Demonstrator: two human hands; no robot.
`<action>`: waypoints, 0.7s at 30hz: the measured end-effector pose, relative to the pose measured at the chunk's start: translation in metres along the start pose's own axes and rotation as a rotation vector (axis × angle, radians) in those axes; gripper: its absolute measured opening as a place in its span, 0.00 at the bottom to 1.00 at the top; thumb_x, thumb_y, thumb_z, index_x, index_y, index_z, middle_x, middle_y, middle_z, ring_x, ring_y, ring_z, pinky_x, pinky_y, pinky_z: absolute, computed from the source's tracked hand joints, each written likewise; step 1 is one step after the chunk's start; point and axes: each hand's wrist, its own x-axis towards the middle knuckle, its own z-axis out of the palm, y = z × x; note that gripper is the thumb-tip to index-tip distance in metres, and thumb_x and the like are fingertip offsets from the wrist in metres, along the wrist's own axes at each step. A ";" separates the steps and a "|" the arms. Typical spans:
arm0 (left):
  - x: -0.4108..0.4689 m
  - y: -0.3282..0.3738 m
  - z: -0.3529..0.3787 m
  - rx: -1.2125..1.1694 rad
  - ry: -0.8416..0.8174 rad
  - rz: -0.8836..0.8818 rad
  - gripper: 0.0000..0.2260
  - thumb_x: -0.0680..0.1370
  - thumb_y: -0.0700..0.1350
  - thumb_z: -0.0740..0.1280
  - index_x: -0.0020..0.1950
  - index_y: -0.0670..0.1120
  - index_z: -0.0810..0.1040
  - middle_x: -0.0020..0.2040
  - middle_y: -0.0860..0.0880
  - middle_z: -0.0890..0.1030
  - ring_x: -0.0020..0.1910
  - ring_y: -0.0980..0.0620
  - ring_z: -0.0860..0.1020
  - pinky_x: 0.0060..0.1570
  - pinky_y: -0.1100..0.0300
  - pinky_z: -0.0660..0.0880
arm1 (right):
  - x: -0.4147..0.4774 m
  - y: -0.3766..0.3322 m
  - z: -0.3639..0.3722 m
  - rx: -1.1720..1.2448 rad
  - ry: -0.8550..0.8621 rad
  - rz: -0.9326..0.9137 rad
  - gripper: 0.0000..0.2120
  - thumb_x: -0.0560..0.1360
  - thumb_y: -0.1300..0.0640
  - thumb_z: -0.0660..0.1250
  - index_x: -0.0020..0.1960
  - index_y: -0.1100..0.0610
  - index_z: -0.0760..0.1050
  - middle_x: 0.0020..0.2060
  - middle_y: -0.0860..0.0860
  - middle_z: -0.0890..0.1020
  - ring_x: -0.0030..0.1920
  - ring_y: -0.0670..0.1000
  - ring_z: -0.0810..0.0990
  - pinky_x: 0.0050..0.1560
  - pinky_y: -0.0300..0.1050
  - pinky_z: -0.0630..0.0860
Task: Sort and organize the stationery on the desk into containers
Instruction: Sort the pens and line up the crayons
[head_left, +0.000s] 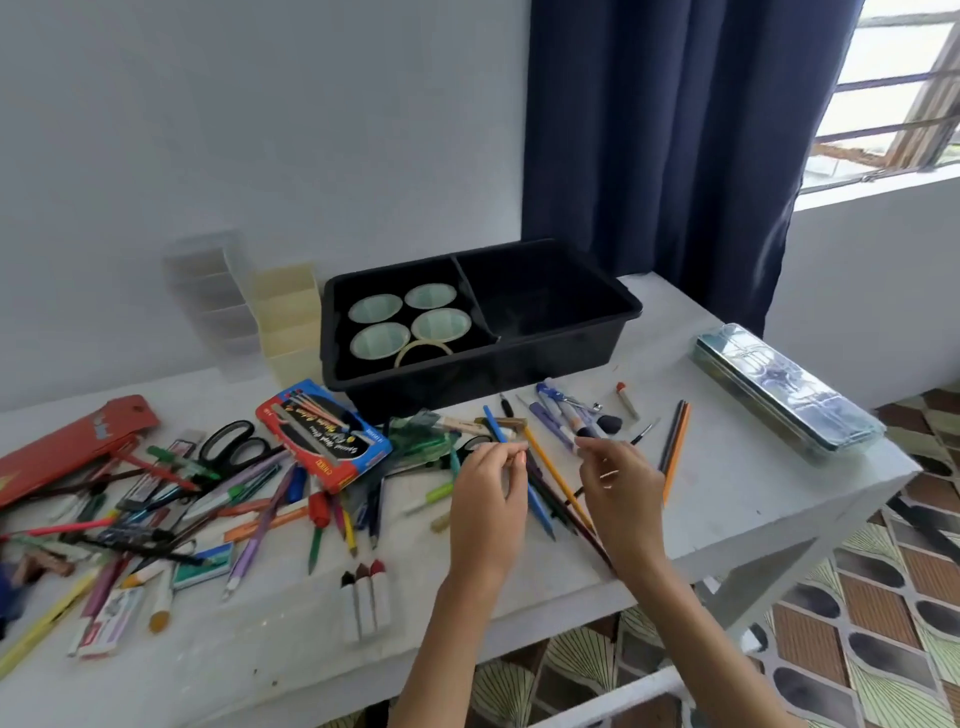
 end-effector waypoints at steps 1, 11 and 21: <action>0.007 0.002 0.008 0.009 -0.004 0.005 0.10 0.80 0.43 0.60 0.59 0.45 0.78 0.54 0.53 0.78 0.53 0.61 0.74 0.54 0.72 0.70 | 0.013 0.008 -0.004 -0.027 0.011 0.018 0.09 0.73 0.68 0.67 0.51 0.60 0.81 0.42 0.52 0.82 0.37 0.46 0.78 0.40 0.38 0.77; 0.061 0.008 0.076 0.088 -0.002 -0.063 0.09 0.79 0.42 0.62 0.55 0.43 0.80 0.50 0.50 0.78 0.51 0.53 0.76 0.53 0.60 0.74 | 0.096 0.070 -0.016 -0.145 -0.039 0.137 0.10 0.75 0.64 0.65 0.54 0.61 0.81 0.48 0.56 0.81 0.40 0.50 0.77 0.43 0.36 0.68; 0.078 0.007 0.110 0.377 0.043 -0.143 0.09 0.76 0.41 0.67 0.55 0.42 0.81 0.52 0.47 0.81 0.53 0.48 0.75 0.54 0.56 0.70 | 0.114 0.098 -0.012 -0.221 -0.161 0.170 0.10 0.75 0.57 0.67 0.53 0.62 0.80 0.45 0.56 0.78 0.45 0.57 0.77 0.45 0.48 0.75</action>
